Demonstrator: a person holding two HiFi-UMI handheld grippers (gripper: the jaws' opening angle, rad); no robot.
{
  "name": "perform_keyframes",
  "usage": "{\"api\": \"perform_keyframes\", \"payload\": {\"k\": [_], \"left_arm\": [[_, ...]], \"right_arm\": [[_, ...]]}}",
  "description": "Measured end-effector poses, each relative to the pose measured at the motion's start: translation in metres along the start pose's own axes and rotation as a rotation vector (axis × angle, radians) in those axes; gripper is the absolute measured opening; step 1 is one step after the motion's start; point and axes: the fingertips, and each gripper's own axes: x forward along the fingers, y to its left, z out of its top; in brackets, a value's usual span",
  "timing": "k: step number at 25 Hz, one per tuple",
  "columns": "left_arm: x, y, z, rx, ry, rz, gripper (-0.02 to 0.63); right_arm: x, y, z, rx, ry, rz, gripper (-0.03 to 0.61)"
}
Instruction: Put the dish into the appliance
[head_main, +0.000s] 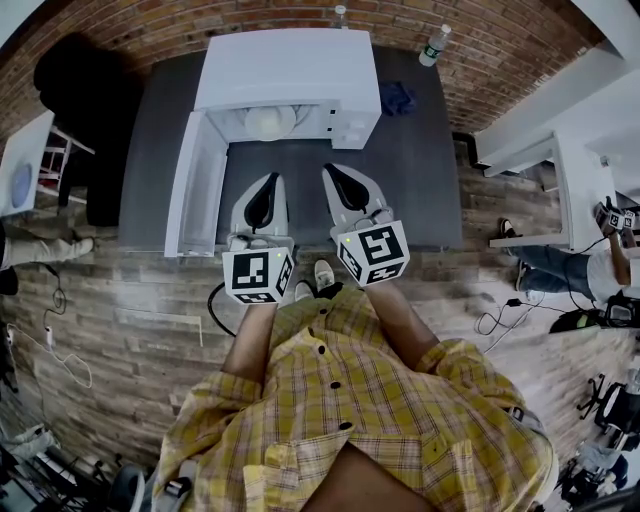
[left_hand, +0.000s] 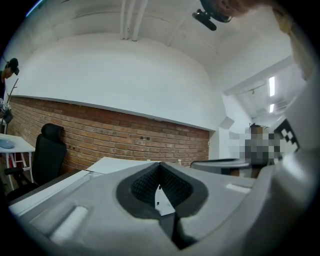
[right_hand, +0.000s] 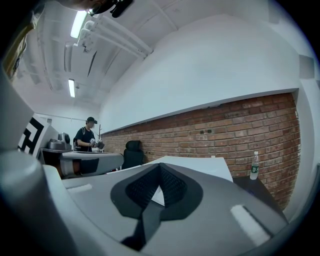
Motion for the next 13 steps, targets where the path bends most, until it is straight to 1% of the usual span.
{"api": "perform_keyframes", "payload": {"k": [13], "left_arm": [[-0.004, 0.009, 0.003, 0.021, 0.001, 0.010, 0.000]], "right_arm": [[0.005, 0.011, 0.005, -0.006, -0.009, 0.015, -0.008]]}}
